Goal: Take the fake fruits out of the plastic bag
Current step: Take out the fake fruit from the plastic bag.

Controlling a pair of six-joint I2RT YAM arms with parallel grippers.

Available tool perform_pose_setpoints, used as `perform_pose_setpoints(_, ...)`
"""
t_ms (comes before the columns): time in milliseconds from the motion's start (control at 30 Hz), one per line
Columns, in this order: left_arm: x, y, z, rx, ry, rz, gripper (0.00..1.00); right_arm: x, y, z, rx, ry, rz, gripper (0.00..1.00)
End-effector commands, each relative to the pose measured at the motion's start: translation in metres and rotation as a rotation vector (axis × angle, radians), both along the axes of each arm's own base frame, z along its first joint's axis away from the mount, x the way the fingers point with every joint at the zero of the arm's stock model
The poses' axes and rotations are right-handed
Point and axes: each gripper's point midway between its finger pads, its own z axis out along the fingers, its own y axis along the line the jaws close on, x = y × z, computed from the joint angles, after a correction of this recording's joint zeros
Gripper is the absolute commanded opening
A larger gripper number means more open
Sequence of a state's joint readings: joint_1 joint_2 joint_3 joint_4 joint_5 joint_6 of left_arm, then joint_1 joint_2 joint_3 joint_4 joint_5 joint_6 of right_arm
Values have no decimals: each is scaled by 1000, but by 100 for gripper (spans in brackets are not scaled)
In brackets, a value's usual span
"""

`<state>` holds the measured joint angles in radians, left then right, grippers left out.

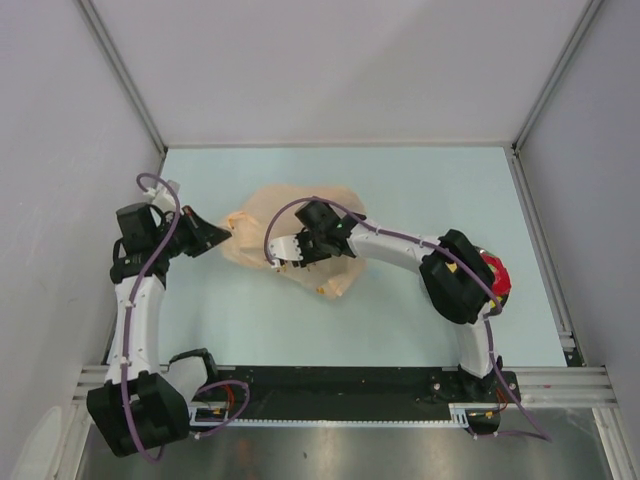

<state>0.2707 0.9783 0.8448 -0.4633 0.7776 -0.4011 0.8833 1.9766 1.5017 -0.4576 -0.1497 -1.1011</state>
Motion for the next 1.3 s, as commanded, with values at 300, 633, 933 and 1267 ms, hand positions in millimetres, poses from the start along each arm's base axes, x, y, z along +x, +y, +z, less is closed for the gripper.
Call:
perform_pose_setpoints(300, 14, 10, -11, 67, -9, 2, 0, 17, 12, -9, -4, -95, 345, 31)
perform_pose_setpoints(633, 12, 16, -5, 82, -27, 24, 0, -7, 1, -35, -131, -75, 613, 33)
perform_pose_setpoints(933, 8, 14, -4, 55, -35, 28, 0, 24, 6, -47, -176, -130, 577, 33)
perform_pose_setpoints(1267, 11, 12, -4, 32, -38, 23, 0, 51, 1, -54, -244, -153, 555, 32)
